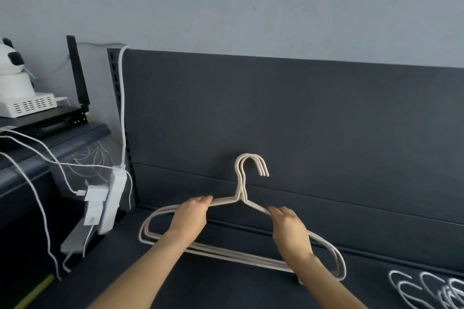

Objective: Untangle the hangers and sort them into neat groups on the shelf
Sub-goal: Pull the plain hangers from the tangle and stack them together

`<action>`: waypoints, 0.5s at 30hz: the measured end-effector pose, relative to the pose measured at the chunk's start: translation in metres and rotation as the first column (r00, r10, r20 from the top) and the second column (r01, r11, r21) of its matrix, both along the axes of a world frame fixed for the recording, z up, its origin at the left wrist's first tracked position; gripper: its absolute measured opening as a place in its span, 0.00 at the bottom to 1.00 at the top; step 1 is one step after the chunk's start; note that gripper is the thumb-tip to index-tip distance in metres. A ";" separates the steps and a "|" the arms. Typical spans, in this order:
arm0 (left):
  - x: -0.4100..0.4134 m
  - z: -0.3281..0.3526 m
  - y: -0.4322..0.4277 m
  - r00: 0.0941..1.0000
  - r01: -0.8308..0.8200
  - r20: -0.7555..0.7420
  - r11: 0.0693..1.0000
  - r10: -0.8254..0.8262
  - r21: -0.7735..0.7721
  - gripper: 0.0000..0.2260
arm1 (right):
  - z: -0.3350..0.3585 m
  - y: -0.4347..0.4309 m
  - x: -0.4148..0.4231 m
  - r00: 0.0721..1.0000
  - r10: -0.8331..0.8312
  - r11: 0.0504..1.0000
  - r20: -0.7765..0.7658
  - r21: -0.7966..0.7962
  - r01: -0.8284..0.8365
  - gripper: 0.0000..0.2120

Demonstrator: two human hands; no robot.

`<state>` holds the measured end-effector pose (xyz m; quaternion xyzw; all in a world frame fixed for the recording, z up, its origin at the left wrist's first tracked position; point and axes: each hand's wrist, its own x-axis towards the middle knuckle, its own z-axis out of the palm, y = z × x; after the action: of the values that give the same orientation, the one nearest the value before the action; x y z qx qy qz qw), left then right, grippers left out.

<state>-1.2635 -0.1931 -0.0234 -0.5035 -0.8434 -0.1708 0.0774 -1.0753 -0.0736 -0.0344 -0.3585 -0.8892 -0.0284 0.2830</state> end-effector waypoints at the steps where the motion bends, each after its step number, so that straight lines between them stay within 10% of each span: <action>1: -0.005 0.001 0.001 1.000 -0.001 -0.001 1.000 0.001 0.002 0.20 | -0.001 0.000 -0.005 1.000 0.000 1.000 -0.022 -0.010 -0.001 0.21; 15: -0.025 -0.024 0.012 0.998 0.053 -0.042 0.989 -0.048 0.135 0.21 | -0.015 -0.002 -0.012 0.974 -0.196 0.979 0.117 -0.028 0.201 0.33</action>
<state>-1.2885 -0.1811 -0.0471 -0.5213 -0.8152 -0.2199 0.1235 -1.0870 -0.0759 -0.0493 -0.4488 -0.8640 -0.0590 0.2204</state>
